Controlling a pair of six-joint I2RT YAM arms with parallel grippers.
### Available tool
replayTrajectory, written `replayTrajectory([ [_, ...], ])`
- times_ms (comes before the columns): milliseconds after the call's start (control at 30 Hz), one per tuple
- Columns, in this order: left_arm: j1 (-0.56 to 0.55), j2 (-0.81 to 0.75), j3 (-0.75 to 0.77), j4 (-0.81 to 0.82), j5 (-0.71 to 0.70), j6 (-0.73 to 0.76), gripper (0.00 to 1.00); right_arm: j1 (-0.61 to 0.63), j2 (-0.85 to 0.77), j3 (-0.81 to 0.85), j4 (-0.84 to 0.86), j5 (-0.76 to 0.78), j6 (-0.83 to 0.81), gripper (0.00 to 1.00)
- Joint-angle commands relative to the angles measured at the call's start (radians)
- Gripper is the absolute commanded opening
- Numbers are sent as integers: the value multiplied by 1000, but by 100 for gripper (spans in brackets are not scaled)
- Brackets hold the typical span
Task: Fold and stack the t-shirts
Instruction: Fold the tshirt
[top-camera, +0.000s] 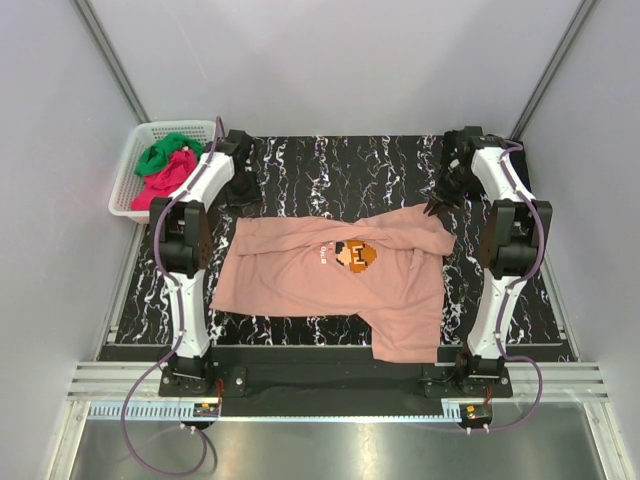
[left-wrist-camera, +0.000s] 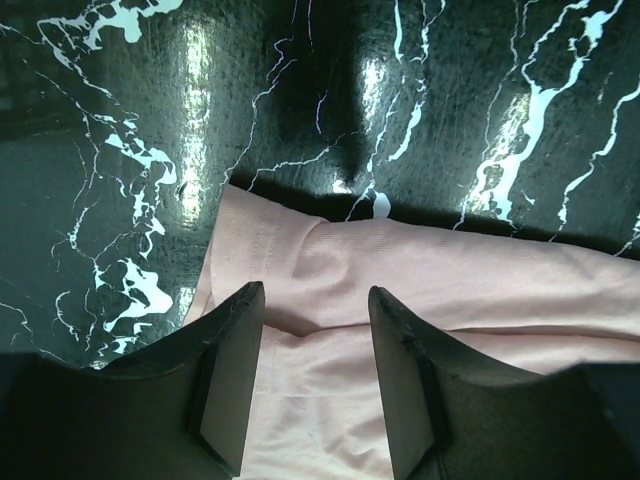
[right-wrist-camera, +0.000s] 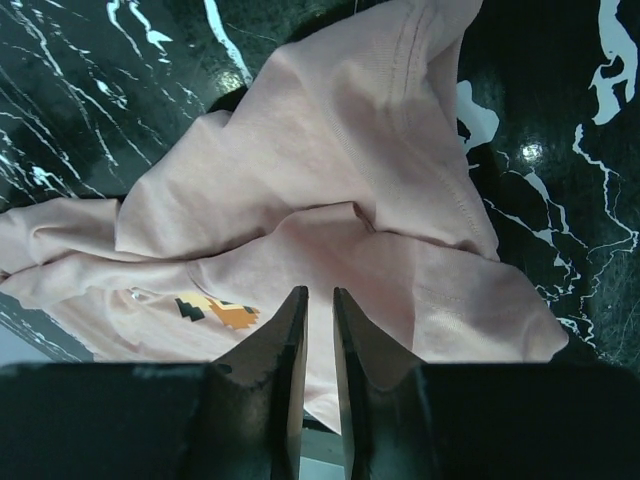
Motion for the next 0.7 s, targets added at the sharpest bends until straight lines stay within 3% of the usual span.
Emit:
replayTrajectory([
  [0,-7,7,32,9,-12,-14,51,7,22,55,-13,5,-1,22],
  [667,-16,55,-34,5,-104,-3,49,20,240,233,-85,102,19,17],
])
